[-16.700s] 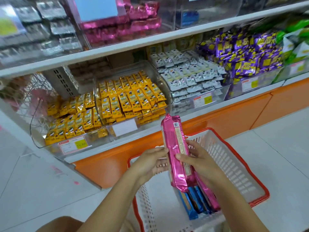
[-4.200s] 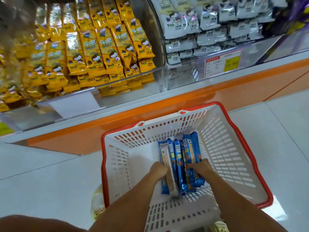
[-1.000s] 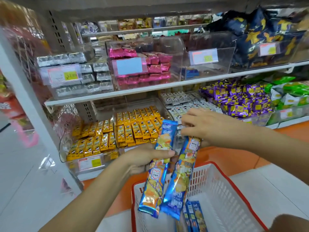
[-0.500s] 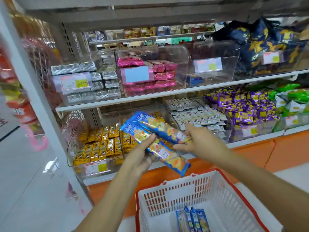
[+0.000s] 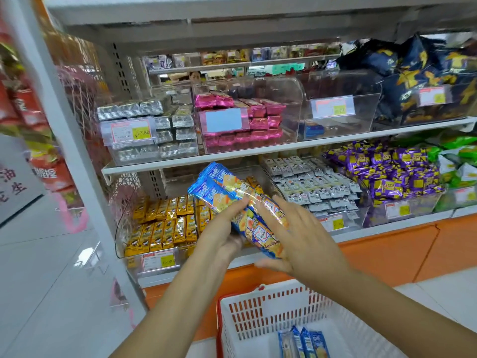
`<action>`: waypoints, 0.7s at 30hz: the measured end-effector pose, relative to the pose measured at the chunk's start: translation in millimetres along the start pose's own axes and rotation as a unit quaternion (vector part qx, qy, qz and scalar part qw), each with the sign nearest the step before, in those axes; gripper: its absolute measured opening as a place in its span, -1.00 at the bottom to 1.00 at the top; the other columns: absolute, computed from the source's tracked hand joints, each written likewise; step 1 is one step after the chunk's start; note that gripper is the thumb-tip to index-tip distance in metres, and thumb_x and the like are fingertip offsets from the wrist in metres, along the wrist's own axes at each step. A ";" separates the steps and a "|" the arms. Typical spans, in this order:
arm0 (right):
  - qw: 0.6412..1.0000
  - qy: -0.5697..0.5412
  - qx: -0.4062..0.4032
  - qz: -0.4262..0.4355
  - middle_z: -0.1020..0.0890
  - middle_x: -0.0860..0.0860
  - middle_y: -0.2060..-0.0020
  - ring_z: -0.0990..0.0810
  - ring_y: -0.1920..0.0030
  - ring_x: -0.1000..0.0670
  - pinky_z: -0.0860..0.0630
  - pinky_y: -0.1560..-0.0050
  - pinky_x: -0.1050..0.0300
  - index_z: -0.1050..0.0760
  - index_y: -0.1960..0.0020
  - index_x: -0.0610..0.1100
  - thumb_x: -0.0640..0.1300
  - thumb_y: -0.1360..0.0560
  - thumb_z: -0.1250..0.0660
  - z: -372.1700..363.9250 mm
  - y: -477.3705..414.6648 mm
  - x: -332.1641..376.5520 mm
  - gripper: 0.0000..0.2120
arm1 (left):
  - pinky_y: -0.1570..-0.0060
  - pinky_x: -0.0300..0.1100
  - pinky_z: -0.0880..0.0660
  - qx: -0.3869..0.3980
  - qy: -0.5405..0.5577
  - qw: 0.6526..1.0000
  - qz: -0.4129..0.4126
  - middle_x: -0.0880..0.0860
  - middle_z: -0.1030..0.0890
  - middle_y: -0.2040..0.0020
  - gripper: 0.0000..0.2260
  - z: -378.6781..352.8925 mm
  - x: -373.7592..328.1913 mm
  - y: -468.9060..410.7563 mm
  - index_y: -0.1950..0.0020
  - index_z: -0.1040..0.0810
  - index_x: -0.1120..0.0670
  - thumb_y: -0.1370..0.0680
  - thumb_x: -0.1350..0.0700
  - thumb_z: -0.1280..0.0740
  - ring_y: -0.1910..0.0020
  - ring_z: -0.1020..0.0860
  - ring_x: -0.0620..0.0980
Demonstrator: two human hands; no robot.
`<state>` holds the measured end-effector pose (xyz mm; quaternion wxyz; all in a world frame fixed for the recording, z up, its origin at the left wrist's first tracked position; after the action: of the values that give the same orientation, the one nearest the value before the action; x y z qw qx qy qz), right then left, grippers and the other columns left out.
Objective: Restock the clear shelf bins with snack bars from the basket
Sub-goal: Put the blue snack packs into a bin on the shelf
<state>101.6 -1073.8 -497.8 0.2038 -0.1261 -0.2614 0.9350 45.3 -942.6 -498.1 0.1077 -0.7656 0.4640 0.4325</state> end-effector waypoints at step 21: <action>0.991 -0.065 -0.079 -0.085 -0.47 -0.18 -0.19 -0.55 -0.08 -0.20 -0.55 0.03 -0.07 -0.25 -0.41 0.05 0.14 -0.33 -0.43 25.0 -7.9 -12.1 -0.29 | 0.07 0.03 -0.59 0.045 -0.031 0.998 -0.011 0.12 -0.68 0.15 -0.91 -47.8 -21.4 -0.8 0.02 -0.57 0.14 -0.49 0.21 -0.39 0.17 -0.65 0.05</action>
<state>106.3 -1083.9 -471.2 0.2544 -0.0582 -0.3571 0.8969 68.6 -956.0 -453.2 0.1610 -0.7516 0.4707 0.4332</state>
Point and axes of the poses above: each hand's wrist, its own y-axis away from the middle knuckle, its own z-axis out of the back of the hand, x = y × z, the point moved 4 cm from there along -y, towards the middle knuckle
